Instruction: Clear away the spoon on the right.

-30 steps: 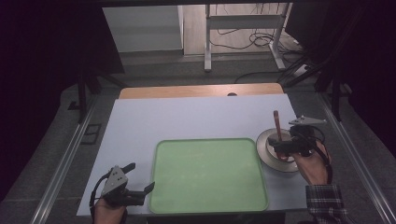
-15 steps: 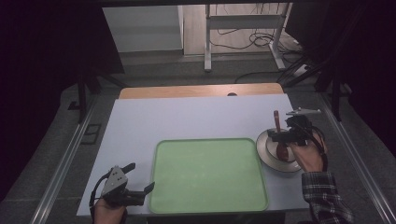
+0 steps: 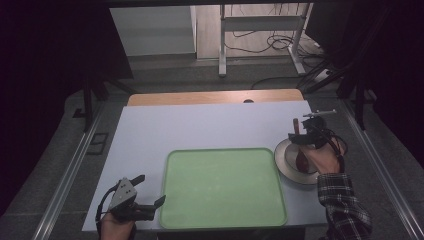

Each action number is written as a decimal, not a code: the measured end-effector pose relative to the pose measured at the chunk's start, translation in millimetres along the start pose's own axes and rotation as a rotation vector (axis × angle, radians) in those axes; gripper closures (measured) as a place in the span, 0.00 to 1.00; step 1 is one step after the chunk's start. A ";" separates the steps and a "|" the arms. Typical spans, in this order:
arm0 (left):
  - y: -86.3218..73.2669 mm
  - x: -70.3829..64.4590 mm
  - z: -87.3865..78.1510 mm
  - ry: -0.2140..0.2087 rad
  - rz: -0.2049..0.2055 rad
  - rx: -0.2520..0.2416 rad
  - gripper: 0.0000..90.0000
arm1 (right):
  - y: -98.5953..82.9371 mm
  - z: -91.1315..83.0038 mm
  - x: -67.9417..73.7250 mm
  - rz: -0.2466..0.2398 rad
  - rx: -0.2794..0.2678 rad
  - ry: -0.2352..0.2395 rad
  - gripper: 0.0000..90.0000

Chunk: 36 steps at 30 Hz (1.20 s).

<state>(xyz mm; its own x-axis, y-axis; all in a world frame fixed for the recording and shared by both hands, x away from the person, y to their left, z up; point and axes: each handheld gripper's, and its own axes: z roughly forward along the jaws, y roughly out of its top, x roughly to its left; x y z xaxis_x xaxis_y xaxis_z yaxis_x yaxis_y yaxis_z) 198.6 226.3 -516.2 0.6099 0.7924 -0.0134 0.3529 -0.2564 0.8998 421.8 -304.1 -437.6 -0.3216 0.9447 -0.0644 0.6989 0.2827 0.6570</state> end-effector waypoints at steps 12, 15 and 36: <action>0.0 0.0 -0.5 0.001 0.001 -0.001 0.03 | 11.6 4.7 8.6 -0.055 0.042 -0.020 0.83; 0.1 -0.1 -0.5 0.001 0.003 0.000 0.03 | 12.7 3.3 10.3 -0.061 0.045 -0.004 0.86; 0.3 -0.3 -0.5 0.004 0.004 -0.002 0.03 | 30.5 -30.3 11.0 -0.053 0.050 0.084 0.86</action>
<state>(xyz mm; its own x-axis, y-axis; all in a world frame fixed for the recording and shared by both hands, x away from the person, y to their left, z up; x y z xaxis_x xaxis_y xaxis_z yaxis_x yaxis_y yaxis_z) 198.2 226.2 -515.7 0.6088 0.7933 -0.0080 0.3488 -0.2586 0.9008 420.2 -290.1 -395.5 -0.4104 0.9113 -0.0335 0.7097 0.3422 0.6158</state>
